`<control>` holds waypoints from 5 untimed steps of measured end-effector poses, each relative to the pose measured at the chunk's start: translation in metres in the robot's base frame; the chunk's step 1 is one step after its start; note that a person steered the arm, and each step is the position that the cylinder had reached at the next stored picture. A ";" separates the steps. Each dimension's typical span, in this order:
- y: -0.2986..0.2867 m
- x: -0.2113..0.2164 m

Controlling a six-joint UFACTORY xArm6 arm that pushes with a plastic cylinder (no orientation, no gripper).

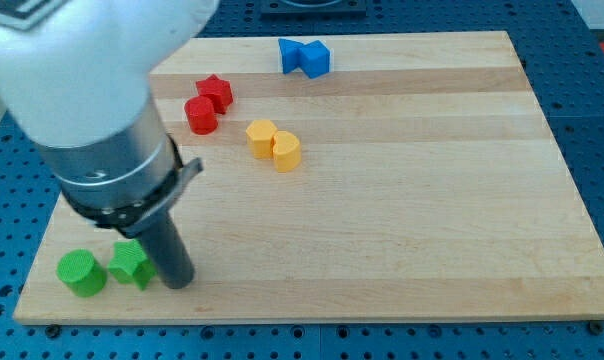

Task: Slide the yellow heart towards the green star

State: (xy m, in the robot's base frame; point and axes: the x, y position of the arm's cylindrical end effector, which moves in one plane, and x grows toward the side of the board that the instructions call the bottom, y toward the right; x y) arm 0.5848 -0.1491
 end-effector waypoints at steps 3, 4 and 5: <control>-0.023 -0.004; 0.071 -0.039; 0.175 -0.090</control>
State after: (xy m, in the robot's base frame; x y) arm 0.4953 0.0262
